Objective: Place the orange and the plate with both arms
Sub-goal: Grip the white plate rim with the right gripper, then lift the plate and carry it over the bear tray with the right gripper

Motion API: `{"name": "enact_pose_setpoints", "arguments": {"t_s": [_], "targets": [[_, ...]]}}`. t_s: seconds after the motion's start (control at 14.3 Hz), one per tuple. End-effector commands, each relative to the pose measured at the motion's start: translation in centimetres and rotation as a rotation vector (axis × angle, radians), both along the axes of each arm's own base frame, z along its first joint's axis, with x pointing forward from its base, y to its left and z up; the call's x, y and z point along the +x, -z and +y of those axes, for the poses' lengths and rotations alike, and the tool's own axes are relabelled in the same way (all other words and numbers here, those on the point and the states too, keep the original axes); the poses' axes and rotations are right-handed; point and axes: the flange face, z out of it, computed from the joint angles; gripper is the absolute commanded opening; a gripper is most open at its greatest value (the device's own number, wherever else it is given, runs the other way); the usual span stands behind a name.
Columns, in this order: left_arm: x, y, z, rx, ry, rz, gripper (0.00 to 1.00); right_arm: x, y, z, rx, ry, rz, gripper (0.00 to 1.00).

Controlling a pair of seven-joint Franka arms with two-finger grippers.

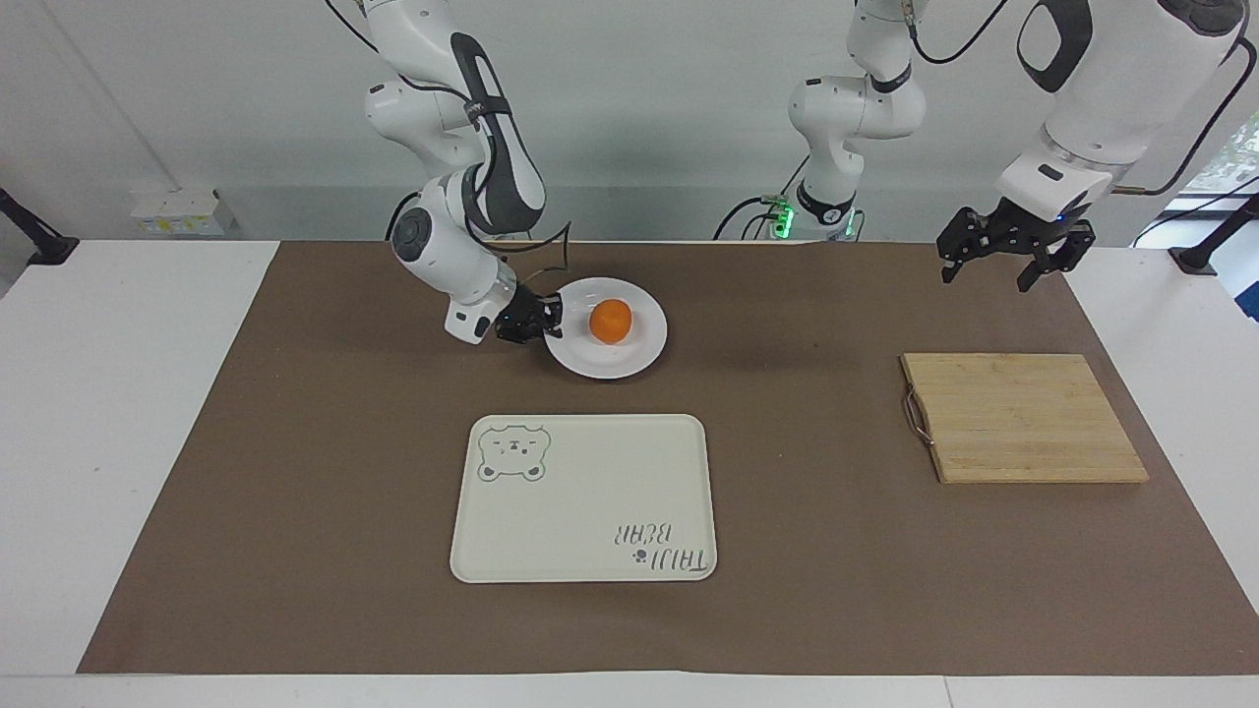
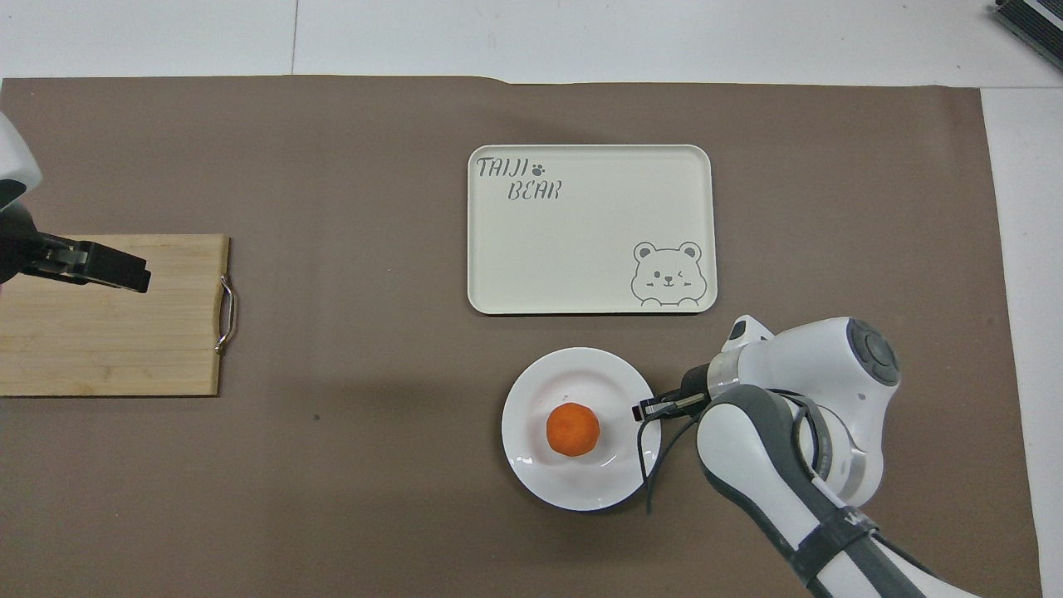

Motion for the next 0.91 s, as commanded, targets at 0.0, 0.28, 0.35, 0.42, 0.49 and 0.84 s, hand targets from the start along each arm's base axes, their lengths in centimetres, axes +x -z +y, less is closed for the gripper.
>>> {"name": "enact_pose_setpoints", "arguments": {"t_s": [0.0, 0.28, 0.35, 0.42, 0.49, 0.84], "targets": [[-0.4, -0.4, 0.2, 0.005, -0.021, -0.003, 1.00, 1.1, 0.5, -1.2, 0.003, 0.018, -0.012, 0.00], [-0.5, -0.4, 0.3, 0.003, -0.026, -0.004, 1.00, 2.7, -1.5, -2.2, 0.036, 0.025, -0.002, 0.00], [-0.5, -0.4, 0.3, 0.003, -0.026, -0.001, 1.00, 2.8, -1.6, -2.3, 0.040, 0.026, 0.001, 0.00], [-0.5, -0.3, 0.3, 0.003, -0.028, 0.001, 1.00, 2.9, -1.7, -2.5, 0.045, 0.033, 0.000, 0.00], [-0.5, -0.4, 0.3, 0.003, -0.028, -0.004, 1.00, 3.1, -2.1, -2.4, 0.064, 0.040, 0.003, 0.00], [-0.4, -0.5, 0.3, 0.004, -0.023, -0.007, 1.00, 4.5, -3.6, -4.3, 0.210, 0.082, -0.013, 0.00]]}}
